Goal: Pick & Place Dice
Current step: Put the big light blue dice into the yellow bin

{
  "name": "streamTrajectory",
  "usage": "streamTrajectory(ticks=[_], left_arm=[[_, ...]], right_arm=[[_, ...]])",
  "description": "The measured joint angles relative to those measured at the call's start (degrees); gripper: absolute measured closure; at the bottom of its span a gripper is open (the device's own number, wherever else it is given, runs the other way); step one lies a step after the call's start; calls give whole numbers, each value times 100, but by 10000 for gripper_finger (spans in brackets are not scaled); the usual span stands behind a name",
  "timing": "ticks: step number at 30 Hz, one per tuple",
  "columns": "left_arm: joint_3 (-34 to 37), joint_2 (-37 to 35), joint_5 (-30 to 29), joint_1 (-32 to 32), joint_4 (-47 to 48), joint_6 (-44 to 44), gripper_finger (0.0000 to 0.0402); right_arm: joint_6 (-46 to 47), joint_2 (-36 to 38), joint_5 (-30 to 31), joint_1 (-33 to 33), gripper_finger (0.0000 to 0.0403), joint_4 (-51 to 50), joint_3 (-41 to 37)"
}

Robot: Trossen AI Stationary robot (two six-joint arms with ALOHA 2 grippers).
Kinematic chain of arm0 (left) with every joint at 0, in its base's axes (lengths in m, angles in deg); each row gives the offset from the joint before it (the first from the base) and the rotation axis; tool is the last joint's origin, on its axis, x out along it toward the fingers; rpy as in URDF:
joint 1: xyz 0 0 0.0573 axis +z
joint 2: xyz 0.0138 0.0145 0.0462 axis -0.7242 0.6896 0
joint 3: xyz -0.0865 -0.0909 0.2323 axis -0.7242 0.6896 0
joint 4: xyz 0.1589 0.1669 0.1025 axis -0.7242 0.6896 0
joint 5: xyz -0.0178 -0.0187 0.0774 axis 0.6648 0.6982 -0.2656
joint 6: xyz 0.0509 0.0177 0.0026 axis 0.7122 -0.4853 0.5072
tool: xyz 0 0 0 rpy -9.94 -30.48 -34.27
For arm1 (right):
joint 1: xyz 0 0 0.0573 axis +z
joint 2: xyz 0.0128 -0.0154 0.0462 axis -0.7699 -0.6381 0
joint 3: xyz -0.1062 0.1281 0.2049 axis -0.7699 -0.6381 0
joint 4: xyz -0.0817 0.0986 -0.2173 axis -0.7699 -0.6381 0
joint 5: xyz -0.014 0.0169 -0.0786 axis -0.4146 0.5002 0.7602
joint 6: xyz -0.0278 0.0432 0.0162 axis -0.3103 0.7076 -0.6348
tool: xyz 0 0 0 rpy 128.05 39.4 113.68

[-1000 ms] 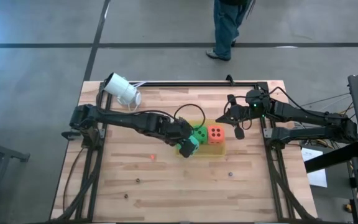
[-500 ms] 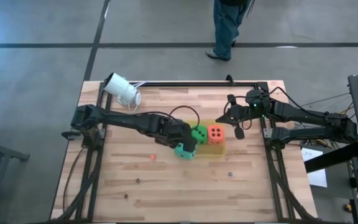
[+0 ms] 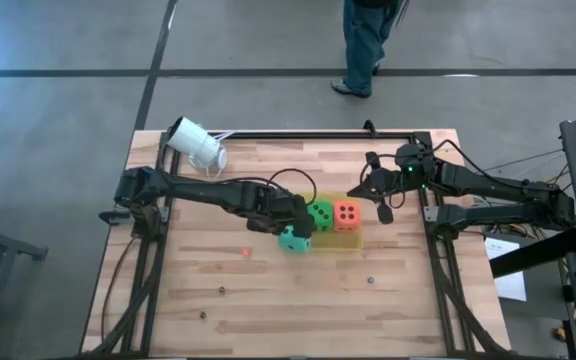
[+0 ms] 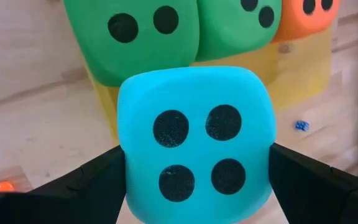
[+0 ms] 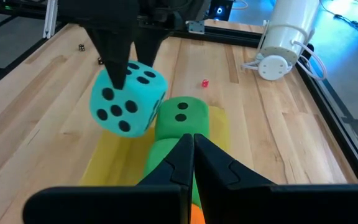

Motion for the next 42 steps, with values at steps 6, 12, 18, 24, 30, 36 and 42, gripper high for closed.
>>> streamTrajectory(ticks=[6,12,18,24,30,36,42], left_arm=[[0,0,-482,3,71,50,59],[45,-4,-947,8,163,53,59],[72,36,-992,10,238,39,59],[63,184,-1071,22,275,25,59],[70,222,-1241,25,258,182,59],[-26,195,-1618,10,436,389,59],[-17,197,-1885,-8,496,402,59]], right_arm=[[0,0,0,0,394,0,0],[0,0,0,2,394,0,0],[0,0,0,0,394,0,0],[0,0,0,1,394,1,0],[0,0,0,0,394,2,0],[0,0,0,0,394,1,0],[0,0,0,0,394,0,0]])
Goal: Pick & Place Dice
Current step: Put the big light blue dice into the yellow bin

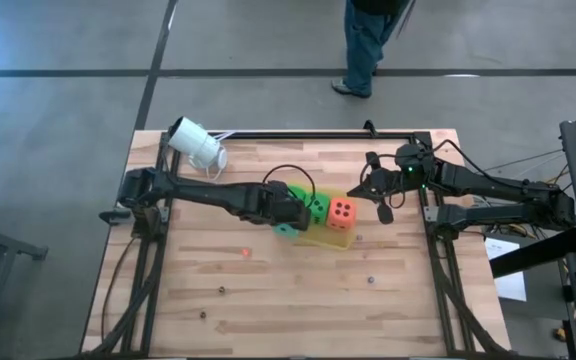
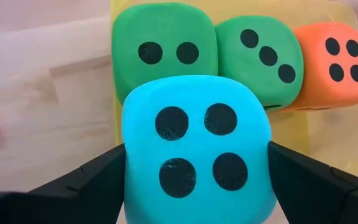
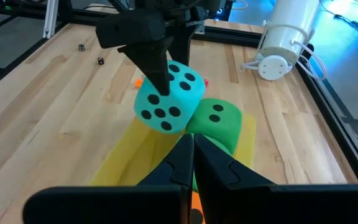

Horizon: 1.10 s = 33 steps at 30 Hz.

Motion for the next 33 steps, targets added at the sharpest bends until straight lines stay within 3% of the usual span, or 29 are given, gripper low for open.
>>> streamTrajectory(ticks=[22,33], left_arm=[[59,106,-541,-87,-172,436,59],[70,68,-1203,-225,-165,873,59]], right_arm=[[0,0,0,0,394,2,2],[0,0,0,0,394,0,2]])
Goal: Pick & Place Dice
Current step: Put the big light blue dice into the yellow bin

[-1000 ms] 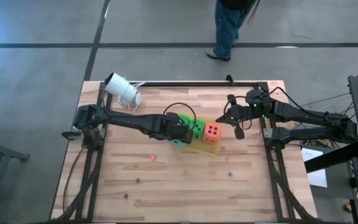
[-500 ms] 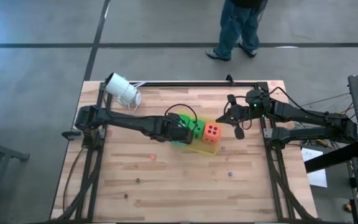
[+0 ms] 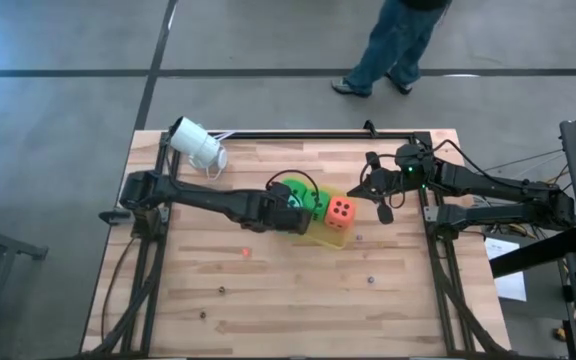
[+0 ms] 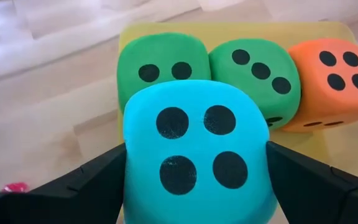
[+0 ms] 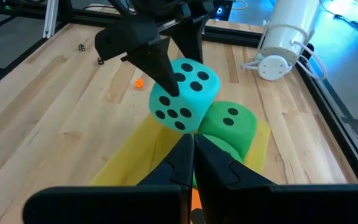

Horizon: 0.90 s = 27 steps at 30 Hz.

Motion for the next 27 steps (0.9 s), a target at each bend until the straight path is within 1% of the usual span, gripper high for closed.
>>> streamTrajectory(ticks=[5,13,17,25,27], left_arm=[[10,0,-299,-70,-2,107,59],[44,-11,-360,-76,-32,83,59],[182,-11,-353,-87,-152,-39,59],[328,-20,-133,-87,-217,-178,59],[328,-20,-3,-81,-216,-193,59]], right_arm=[[2,0,0,0,394,1,-1],[1,0,0,0,394,2,-1],[0,0,0,0,394,2,0],[0,0,0,1,394,2,0],[2,0,0,0,394,2,0]])
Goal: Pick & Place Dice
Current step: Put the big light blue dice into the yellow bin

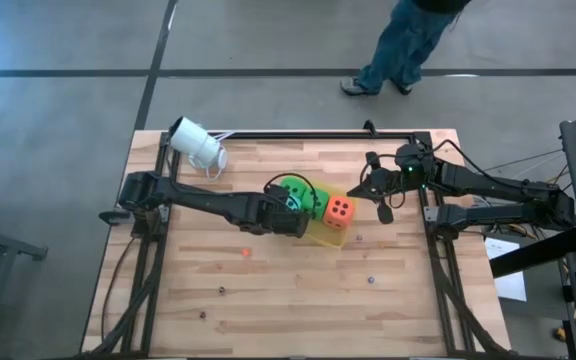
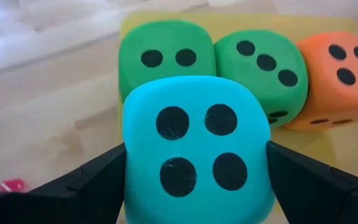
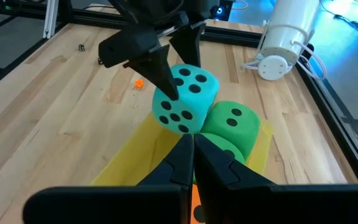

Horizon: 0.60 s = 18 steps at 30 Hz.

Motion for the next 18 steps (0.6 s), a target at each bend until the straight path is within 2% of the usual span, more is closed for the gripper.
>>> streamTrajectory(ticks=[6,13,18], left_arm=[[163,2,312,51,-111,-138,57],[258,7,385,56,-138,-223,31],[500,-2,734,125,-256,-466,17]], right_arm=[[-2,0,0,1,394,0,0],[-2,0,0,2,394,0,-1],[-2,0,0,0,394,-2,0]])
